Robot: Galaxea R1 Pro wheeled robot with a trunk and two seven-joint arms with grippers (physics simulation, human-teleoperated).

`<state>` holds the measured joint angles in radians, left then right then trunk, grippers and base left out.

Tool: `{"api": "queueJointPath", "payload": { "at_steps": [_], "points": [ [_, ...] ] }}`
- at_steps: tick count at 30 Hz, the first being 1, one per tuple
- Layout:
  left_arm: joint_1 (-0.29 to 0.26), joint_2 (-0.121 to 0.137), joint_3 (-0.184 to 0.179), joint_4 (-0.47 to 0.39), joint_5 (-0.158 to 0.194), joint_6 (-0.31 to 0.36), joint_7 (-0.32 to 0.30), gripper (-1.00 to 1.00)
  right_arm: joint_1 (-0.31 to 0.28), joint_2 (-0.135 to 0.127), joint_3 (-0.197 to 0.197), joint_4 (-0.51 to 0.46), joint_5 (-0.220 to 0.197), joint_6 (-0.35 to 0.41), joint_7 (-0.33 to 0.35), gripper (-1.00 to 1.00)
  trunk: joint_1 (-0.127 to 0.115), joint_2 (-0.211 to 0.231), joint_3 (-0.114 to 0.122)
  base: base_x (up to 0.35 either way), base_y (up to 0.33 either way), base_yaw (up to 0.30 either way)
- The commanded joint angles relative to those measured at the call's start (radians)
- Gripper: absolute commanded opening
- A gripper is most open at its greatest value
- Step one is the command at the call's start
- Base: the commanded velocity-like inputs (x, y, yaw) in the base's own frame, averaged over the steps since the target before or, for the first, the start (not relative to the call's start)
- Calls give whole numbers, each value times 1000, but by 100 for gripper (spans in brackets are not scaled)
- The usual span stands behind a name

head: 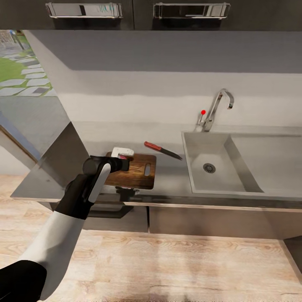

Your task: In the kitchen, take the Vidalia onion out of the sink, dice it on the chopping board with the paring knife, put the diced onion into the bowl on the countertop, then place both the paring knife and the chopping board into the sink.

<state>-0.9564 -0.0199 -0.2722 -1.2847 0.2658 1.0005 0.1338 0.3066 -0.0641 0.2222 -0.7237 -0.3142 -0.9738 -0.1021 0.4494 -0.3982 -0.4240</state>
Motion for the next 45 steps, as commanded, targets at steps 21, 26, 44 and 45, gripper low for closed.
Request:
{"api": "queueJointPath", "payload": {
  "at_steps": [21,26,44,45],
  "points": [
    [-1,0,-1,18,10,3,10,-100,0,0,6,-2,0,-4,-11,100,1,-2,-3,0,0,0],
    [-1,0,-1,20,10,3,10,-100,0,0,6,-2,0,-2,-11,100,1,-2,-6,33,0,0],
    [-1,0,-2,21,10,3,10,-100,0,0,6,-2,0,-5,-11,100,1,-2,-25,33,0,0],
    [-1,-1,-2,21,10,3,10,-100,0,0,6,-2,0,-5,-10,100,1,-2,-25,0,0,0]
  ]
}}
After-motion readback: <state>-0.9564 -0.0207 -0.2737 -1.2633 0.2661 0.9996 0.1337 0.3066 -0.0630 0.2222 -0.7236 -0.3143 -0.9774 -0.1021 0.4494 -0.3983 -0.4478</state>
